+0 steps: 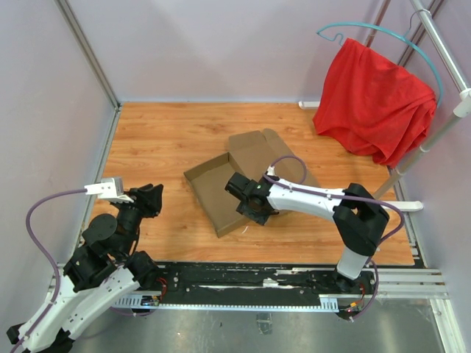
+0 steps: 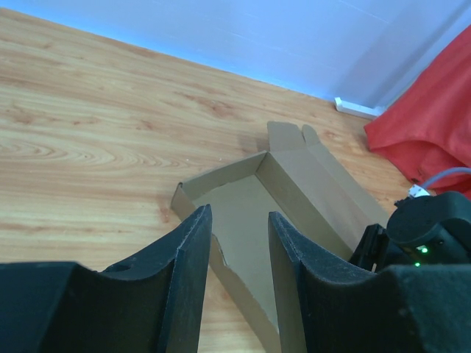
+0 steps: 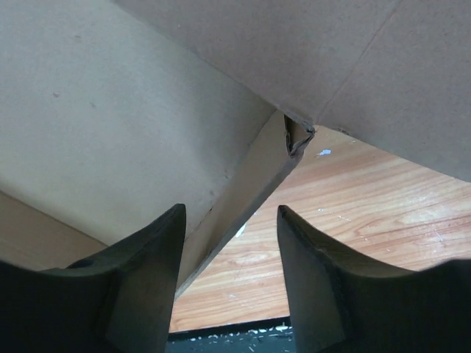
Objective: Fold the paper box
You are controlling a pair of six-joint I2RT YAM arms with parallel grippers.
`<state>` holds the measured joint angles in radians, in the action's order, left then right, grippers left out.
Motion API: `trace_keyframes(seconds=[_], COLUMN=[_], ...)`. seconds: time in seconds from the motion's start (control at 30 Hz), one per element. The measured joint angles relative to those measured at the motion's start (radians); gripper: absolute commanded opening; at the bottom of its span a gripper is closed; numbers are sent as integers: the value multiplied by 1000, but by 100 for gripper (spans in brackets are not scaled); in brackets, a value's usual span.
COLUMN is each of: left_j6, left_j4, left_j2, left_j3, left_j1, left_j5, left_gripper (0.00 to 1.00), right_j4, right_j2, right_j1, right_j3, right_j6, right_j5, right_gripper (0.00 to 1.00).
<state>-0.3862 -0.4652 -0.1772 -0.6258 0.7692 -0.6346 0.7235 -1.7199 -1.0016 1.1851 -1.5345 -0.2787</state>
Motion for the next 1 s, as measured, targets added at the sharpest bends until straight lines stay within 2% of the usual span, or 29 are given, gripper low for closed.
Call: trace_keyframes(seconds=[0.1,0.17,0.33,0.57,0.67,0.73,0.87,0.93,1.0], left_j6=[0,0,0,0,0,0,0,0,0], left_j4=[0,0,0,0,0,0,0,0,0], left_j2=[0,0,-1,-4,-8,-15,-34,-41,-43], left_j3=[0,0,0,0,0,1,3,3,3], left_j1=[0,0,0,0,0,0,0,0,0], left_j5=[0,1,4,5,5,5,9,12,15], left_gripper=[42,42,42,42,42,42,43,43,43], right_j4=[5,5,-1,-21,-48,-55,-145,-217,-254], right_j2=[-26,-29,-28,6,36,47,73,109,142], right_j1=[0,0,0,25,80,114,171,206,236], right_j3=[6,8,25,25,2,-10,-60,-113,-142], right_j6=[-9,0,97,387,473,524,676,793,909], right_j5=[-5,-16,-109,-218,-234,-248,-247,-184,-122], right_gripper=[29,3,1,1,8,22,61,71,75])
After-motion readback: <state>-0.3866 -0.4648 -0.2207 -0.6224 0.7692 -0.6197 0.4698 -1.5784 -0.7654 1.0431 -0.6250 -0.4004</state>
